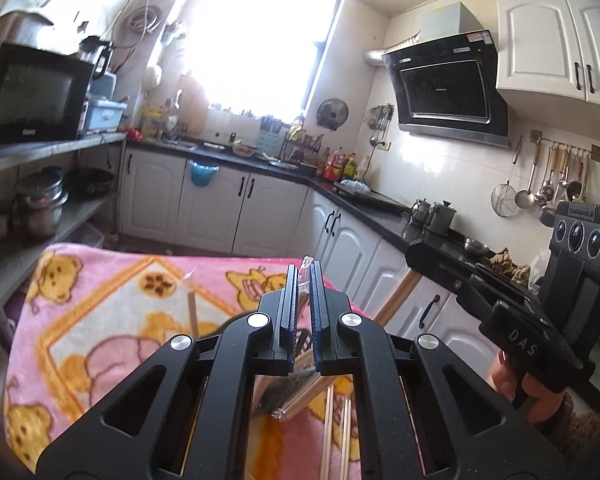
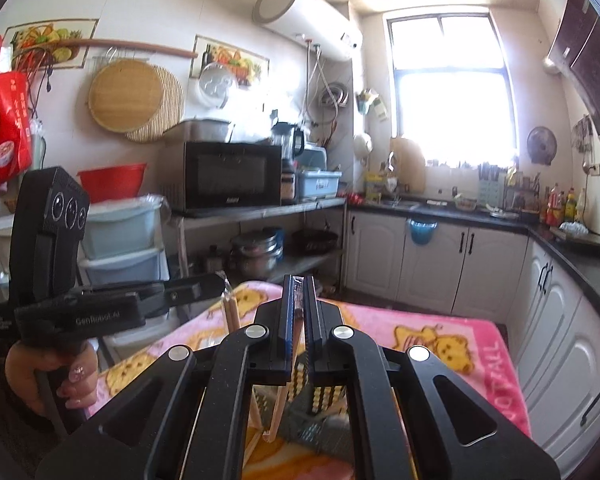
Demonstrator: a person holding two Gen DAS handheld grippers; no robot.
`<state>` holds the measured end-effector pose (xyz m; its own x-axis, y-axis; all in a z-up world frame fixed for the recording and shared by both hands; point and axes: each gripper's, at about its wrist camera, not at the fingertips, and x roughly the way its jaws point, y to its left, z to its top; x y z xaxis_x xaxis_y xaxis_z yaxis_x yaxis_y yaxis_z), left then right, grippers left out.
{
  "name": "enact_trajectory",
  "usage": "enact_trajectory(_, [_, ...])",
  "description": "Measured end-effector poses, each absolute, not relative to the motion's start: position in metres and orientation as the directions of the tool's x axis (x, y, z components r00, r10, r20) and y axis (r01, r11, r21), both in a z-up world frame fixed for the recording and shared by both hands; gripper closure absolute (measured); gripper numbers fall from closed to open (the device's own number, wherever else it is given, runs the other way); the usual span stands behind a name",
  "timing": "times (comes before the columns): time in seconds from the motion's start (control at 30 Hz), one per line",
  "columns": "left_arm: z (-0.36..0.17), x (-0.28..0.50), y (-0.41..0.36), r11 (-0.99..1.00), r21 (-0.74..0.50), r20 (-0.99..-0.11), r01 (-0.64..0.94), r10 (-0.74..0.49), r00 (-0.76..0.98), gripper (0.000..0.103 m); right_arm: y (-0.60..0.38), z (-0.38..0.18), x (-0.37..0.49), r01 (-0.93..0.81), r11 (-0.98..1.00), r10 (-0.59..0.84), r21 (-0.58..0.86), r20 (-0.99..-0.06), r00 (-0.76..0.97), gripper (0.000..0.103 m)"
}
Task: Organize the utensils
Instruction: 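Lift the left tool's chopsticks above the caddy while the right tool carries its pair there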
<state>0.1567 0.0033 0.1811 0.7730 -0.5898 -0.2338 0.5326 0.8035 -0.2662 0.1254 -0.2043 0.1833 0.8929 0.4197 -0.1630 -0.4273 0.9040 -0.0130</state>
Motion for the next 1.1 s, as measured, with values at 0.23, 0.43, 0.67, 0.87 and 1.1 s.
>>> enact_trajectory(0.23, [0.207, 0.165, -0.006, 0.804, -0.236, -0.187, 0.546, -0.589, 0.786, 0.1, -0.218, 0.21, 0.133, -0.39, 0.921, 0.387, -0.021, -0.088, 0.918, 0.098])
enact_trajectory(0.43, [0.221, 0.177, -0.017, 0.802, -0.23, -0.153, 0.551, -0.589, 0.793, 0.1, -0.229, 0.221, 0.142, -0.354, 0.935, 0.352, -0.023, -0.062, 0.934, 0.098])
enact_trajectory(0.67, [0.221, 0.199, -0.027, 0.822, -0.225, -0.154, 0.524, -0.561, 0.814, 0.1, -0.243, 0.217, 0.154, -0.315, 0.949, 0.314, -0.009, -0.059, 0.948, 0.098])
enact_trajectory(0.87, [0.208, 0.213, -0.034, 0.822, -0.238, -0.175, 0.518, -0.561, 0.809, 0.1, -0.252, 0.209, 0.166, -0.296, 0.955, 0.296, 0.008, -0.07, 0.953, 0.098])
enact_trajectory(1.1, [0.193, 0.223, -0.042, 0.824, -0.234, -0.201, 0.516, -0.561, 0.803, 0.1, -0.255, 0.196, 0.176, -0.28, 0.96, 0.281, 0.016, -0.098, 0.955, 0.098])
